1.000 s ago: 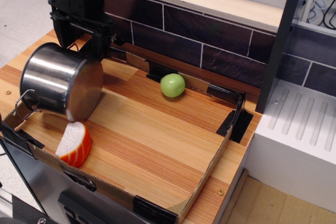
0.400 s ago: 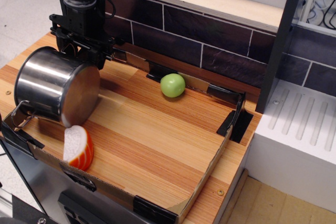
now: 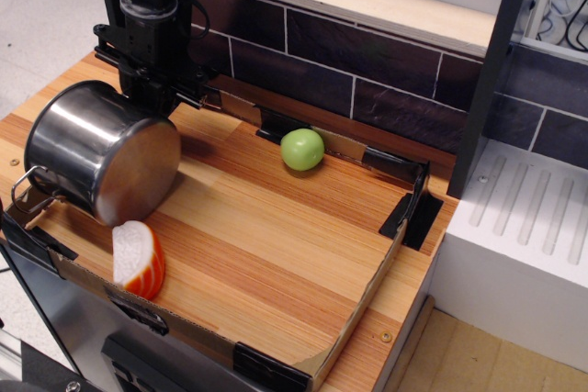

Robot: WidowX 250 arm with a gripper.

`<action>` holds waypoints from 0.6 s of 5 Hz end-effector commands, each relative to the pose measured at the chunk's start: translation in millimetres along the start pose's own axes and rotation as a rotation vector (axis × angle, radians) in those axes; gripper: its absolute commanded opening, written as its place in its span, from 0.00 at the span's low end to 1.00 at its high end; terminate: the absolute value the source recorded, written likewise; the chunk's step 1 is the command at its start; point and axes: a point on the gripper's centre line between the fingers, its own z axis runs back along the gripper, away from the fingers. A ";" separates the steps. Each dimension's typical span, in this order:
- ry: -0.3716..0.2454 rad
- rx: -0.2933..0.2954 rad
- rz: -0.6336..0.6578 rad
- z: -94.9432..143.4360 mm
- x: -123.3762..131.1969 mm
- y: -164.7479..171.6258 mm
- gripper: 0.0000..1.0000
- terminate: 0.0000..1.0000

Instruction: Upright metal pot

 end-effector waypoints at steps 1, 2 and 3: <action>-0.183 0.124 -0.012 43.8 7.1 6.6 0.00 0.00; -0.282 0.170 -0.009 75.9 10.1 -0.3 0.00 0.00; -0.346 0.270 -0.067 92.3 6.4 -18.3 0.00 0.00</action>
